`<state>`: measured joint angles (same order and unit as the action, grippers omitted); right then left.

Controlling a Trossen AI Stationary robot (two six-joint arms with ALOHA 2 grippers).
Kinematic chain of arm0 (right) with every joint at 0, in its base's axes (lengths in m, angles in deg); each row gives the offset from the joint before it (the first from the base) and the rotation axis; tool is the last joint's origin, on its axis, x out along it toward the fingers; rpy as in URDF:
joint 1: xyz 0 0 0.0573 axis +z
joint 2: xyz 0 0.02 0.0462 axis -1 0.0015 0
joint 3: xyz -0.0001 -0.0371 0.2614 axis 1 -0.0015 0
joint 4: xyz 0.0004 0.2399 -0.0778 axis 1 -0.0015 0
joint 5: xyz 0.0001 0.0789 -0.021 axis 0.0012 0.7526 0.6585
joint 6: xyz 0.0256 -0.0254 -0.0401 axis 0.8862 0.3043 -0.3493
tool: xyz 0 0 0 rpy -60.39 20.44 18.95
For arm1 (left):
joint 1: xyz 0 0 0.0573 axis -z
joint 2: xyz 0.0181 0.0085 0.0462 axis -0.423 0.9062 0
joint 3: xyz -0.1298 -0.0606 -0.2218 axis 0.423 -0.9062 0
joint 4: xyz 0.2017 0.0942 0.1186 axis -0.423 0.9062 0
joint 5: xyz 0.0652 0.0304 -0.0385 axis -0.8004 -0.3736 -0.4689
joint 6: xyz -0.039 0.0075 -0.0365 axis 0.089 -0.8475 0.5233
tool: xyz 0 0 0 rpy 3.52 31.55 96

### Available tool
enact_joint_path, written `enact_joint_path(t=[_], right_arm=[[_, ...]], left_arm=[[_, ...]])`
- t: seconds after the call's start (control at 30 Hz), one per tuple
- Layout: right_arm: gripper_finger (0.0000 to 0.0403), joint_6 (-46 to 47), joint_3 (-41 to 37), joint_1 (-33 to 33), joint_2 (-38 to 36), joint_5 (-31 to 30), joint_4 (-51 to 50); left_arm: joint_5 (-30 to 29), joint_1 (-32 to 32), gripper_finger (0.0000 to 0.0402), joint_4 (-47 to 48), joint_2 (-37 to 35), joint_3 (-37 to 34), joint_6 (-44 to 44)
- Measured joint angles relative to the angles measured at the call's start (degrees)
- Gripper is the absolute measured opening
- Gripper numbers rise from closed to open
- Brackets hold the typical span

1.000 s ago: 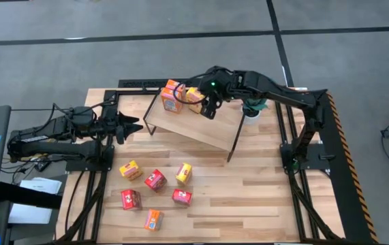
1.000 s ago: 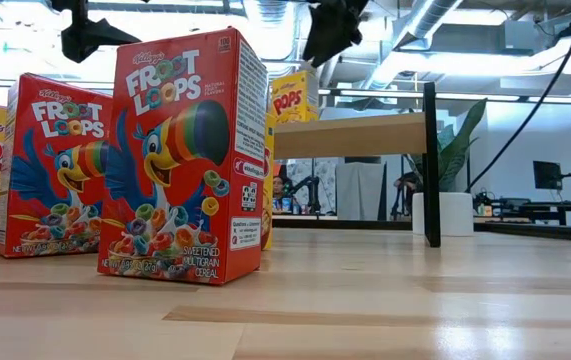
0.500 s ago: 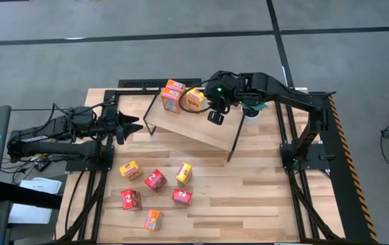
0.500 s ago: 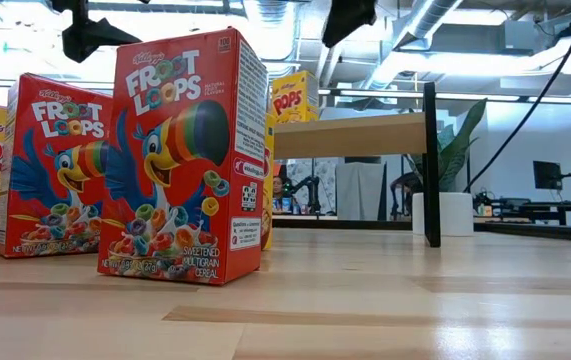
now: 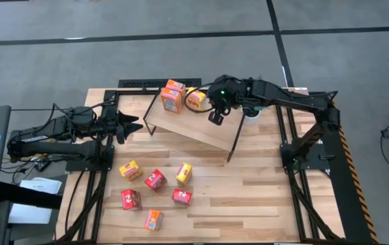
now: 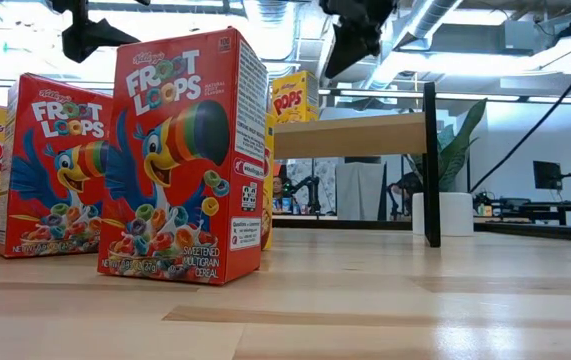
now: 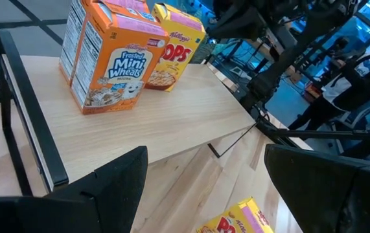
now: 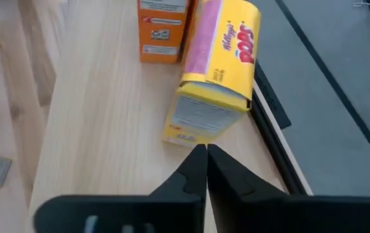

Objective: Stack cereal on shelf
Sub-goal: Put the bottom yellow cereal box on the shelf

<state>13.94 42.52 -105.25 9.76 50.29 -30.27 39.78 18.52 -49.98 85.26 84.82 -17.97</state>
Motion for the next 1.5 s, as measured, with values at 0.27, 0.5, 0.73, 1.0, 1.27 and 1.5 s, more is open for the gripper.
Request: enact_joint_path(t=[0.27, 0.5, 0.73, 1.0, 1.27, 1.5], right_arm=[[0.0035, -1.8, -2.2, -0.6, 1.5, 1.7, 2.8], [0.0017, -2.3, -2.0, -2.6, 1.4, 1.7, 4.5], [0.0038, -2.4, -2.0, -3.2, 1.4, 2.5, 4.7], [0.0036, -2.2, -2.0, -3.6, 1.4, 2.4, 4.4], [0.0018, -2.6, -2.0, -3.0, 1.4, 3.7, 4.3], [0.004, -2.6, -2.0, -4.2, 1.4, 3.6, 5.1]], left_arm=[[-0.1, 0.0, 0.03, 0.4, 0.0, 0.0, 0.0], [-0.1, 0.0, 0.03, 0.4, 0.0, 0.0, 0.0], [-0.3, 0.0, 0.03, 0.4, 0.0, 0.0, -0.7], [-0.4, 0.0, 0.03, 0.4, 0.0, 0.0, -0.9], [-0.5, 0.0, 0.03, 0.4, 0.0, 0.0, -0.9], [-0.5, 0.0, 0.03, 0.3, 0.0, 0.0, -0.9]])
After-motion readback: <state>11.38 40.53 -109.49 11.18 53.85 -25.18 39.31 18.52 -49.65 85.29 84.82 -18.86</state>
